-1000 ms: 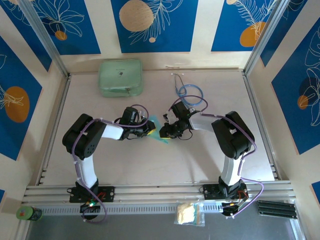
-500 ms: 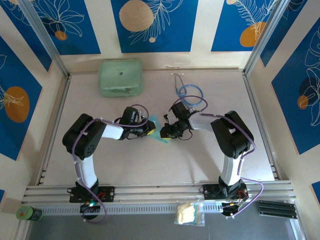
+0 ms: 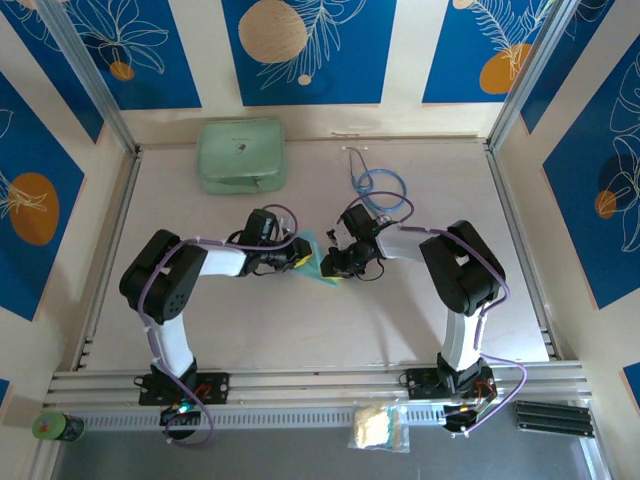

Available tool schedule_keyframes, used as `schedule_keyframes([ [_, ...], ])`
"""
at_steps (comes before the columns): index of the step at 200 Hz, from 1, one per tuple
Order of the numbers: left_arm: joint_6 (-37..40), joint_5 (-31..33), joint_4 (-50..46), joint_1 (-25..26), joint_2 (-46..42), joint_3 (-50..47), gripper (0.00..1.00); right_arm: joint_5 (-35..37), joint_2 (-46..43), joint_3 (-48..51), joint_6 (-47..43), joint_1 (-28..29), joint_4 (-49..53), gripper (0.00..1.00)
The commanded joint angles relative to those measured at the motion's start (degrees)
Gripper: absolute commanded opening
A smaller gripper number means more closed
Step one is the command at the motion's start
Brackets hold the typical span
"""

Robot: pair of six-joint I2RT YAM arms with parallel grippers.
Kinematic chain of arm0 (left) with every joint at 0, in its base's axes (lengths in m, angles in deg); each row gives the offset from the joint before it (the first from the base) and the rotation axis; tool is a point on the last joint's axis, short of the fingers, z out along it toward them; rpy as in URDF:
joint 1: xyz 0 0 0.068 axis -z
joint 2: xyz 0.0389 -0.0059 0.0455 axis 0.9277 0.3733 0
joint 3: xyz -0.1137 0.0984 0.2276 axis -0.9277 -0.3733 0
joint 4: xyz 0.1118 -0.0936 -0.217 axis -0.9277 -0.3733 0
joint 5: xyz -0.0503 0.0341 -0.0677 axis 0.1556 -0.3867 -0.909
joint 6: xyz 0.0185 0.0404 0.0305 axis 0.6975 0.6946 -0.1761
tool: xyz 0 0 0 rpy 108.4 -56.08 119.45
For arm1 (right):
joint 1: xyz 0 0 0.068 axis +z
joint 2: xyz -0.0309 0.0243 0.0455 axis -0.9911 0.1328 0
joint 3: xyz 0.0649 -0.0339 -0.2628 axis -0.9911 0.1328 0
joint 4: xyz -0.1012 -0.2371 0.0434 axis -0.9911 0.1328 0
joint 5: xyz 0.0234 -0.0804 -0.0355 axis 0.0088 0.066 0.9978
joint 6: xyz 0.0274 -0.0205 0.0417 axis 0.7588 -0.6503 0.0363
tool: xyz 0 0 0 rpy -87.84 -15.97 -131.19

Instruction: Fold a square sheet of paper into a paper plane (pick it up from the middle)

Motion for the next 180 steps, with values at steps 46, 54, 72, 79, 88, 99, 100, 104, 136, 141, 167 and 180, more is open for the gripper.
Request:
schedule_keyframes([
  [46,1.8,-1.0,-1.0,1.2,1.6,3.2,0.21,-0.2,0.6,-1.0,-1.1,-0.2,2.6,0.19],
  [54,1.9,-0.8,-1.3,1.2,2.0,3.3,0.21,-0.2,0.5,-1.0,-1.2,-0.1,2.6,0.19],
  [72,1.7,-0.6,-1.3,1.2,2.9,3.7,0.21,-0.5,0.5,-1.0,-1.1,-0.1,2.5,0.19],
  [79,1.6,-0.4,-1.4,1.3,3.2,3.8,0.2,-0.5,0.5,-1.0,-1.0,-0.2,2.5,0.19],
  [88,1.6,0.1,-1.6,1.2,3.5,3.9,0.2,-0.5,0.4,-0.9,-1.0,-0.2,2.5,0.19],
  [99,1.5,0.5,-2.3,1.3,3.9,4.1,0.19,-0.7,0.3,-0.9,-1.0,-0.2,2.5,0.19],
  [100,1.5,0.6,-2.4,1.3,3.9,4.2,0.2,-0.7,0.2,-0.9,-1.0,-0.2,2.6,0.19],
  [104,1.5,0.8,-2.7,1.2,4.0,4.2,0.19,-0.7,0.1,-1.0,-1.0,-0.2,2.5,0.19],
  [136,1.5,2.7,-5.1,1.2,4.4,3.9,0.18,-1.0,-1.2,-0.8,-0.8,-0.5,2.7,0.19],
  [141,1.5,2.8,-5.2,1.1,4.4,3.9,0.18,-1.1,-1.5,-0.7,-0.8,-0.6,2.7,0.19],
  [167,1.7,2.7,-5.6,1.2,4.6,4.0,0.18,-2.1,-3.2,-0.6,-0.5,-0.8,3.4,0.19],
  [180,1.7,2.8,-5.7,1.2,4.7,3.9,0.18,-2.6,-4.1,-0.5,-0.4,-0.9,4.0,0.19],
])
